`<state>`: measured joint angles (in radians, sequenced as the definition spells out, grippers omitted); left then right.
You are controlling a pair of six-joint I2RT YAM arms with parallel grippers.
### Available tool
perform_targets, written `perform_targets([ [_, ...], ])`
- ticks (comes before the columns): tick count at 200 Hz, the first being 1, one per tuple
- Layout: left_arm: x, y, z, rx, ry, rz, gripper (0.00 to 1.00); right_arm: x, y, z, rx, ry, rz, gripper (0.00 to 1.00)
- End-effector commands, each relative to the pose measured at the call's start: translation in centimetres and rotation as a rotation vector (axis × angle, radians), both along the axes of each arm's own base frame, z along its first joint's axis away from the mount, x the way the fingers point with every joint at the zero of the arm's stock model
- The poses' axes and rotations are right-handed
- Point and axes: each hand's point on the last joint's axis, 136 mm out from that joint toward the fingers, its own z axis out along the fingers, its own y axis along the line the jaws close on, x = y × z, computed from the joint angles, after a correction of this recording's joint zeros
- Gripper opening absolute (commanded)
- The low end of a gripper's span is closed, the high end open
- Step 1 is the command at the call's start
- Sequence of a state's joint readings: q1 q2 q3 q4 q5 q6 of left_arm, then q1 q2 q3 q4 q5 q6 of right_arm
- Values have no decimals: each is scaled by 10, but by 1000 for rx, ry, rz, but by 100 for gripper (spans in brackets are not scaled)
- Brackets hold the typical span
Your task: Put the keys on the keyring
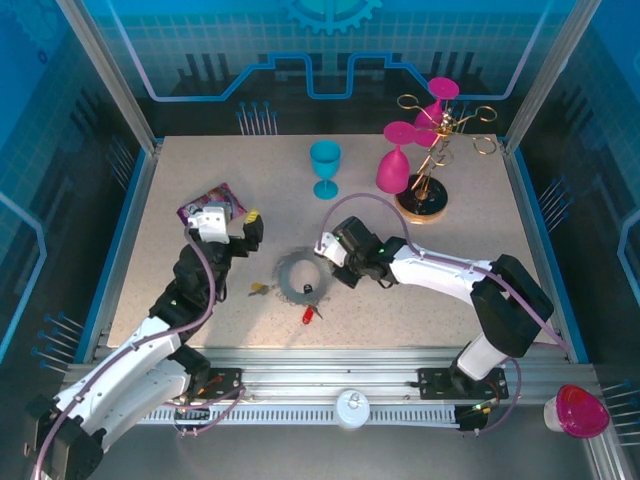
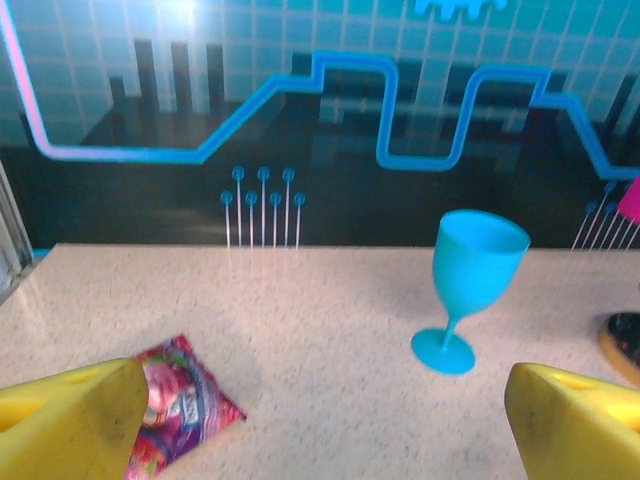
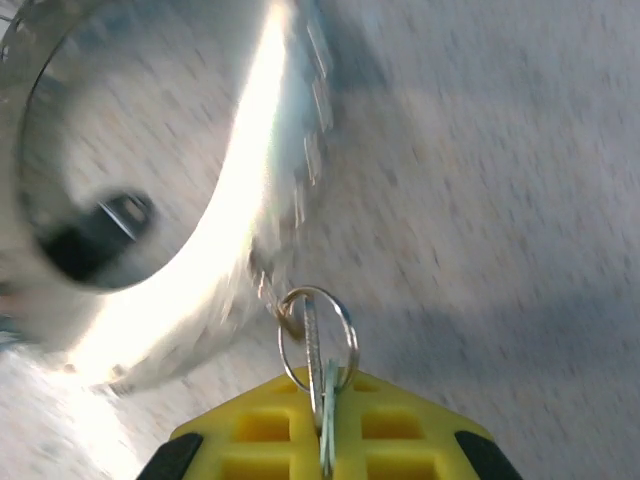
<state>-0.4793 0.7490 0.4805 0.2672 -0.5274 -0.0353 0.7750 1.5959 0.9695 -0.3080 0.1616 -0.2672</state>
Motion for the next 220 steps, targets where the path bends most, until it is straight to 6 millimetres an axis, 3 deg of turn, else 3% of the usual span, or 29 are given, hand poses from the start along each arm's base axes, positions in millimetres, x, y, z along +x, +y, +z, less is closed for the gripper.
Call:
perform_targets([
  [1,2,7,-22,-11,48,31,95,-5,-38,-11,-175,-18,10,6],
  [14,3,11,-33,6,72,45,99,-7,-50,-16,-230,-26,8,9],
  [51,4,23,-55,71,125,86,99,-9,-96,-27,-398,-42,-32,22],
  [76,6,31,-67,107,152,110,99,-1,-122,-14,-403,-83,-123,32],
  [104,13,43,-83,152,191,143,99,11,-124,15,-184,-123,-256,54],
  [124,18,50,-94,153,212,152,99,21,-126,40,86,-162,-366,61],
  [154,28,63,-112,139,224,177,99,54,-171,65,372,-348,-590,62],
  [170,34,65,-123,127,220,174,100,70,-193,67,488,-457,-649,62],
  [185,41,64,-134,109,217,171,99,80,-208,53,542,-496,-679,61],
  [220,59,59,-133,120,146,129,99,97,-201,46,550,-527,-579,61],
])
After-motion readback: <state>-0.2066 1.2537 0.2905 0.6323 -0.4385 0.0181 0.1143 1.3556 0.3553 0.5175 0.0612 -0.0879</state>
